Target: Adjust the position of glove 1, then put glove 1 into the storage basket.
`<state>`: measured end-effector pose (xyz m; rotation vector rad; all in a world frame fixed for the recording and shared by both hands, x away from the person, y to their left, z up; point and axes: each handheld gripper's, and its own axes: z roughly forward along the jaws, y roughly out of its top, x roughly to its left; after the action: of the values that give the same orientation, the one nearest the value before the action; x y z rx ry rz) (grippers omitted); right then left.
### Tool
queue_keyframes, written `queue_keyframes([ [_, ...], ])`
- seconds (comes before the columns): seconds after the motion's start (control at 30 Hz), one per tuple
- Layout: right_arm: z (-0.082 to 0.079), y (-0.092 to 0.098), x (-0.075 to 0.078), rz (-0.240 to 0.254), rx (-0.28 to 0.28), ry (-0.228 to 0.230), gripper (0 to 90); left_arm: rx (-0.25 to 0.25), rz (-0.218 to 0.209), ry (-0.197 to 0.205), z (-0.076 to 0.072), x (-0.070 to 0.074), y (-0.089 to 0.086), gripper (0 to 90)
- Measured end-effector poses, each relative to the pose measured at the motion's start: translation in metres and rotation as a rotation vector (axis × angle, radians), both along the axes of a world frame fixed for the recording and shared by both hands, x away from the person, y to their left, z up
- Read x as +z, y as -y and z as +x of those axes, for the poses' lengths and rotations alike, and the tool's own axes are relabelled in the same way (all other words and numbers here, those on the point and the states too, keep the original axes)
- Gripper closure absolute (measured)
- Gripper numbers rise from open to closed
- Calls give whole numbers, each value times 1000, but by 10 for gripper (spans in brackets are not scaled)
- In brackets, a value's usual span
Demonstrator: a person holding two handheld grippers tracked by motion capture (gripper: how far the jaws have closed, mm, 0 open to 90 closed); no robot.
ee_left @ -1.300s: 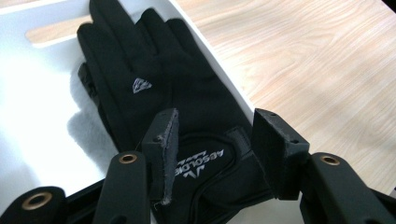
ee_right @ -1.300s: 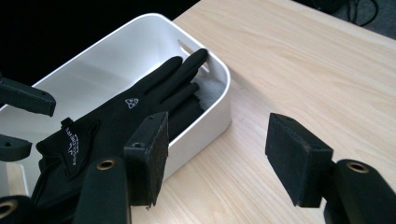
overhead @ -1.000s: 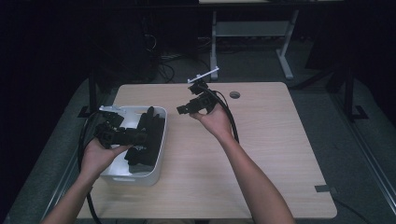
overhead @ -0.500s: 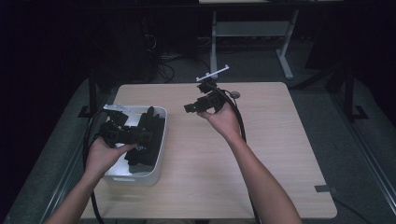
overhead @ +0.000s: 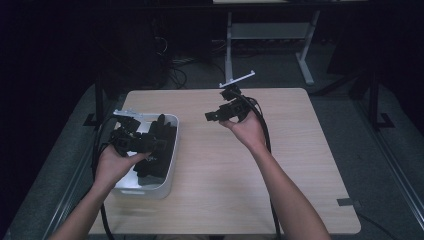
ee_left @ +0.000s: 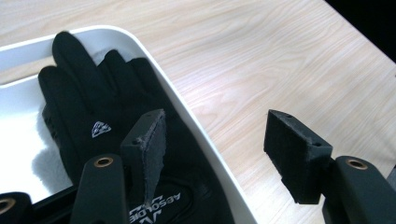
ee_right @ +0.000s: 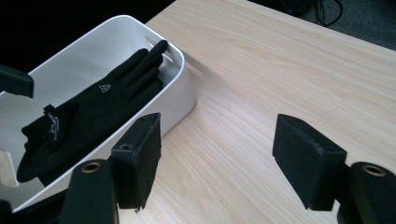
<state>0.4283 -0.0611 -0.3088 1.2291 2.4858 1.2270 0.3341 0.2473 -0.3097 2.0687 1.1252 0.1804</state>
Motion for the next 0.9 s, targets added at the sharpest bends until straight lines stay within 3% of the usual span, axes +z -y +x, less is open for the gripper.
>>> queue_keyframes([
  [0.53, -9, 34, -1, 3, -46, 3, 313, -45, 0, 18, 0, 6, 24, 350],
  [0.9, -17, 68, -14, 9, -100, -17, 311, -83, 9, 25, -1, 7, 44, 334],
])
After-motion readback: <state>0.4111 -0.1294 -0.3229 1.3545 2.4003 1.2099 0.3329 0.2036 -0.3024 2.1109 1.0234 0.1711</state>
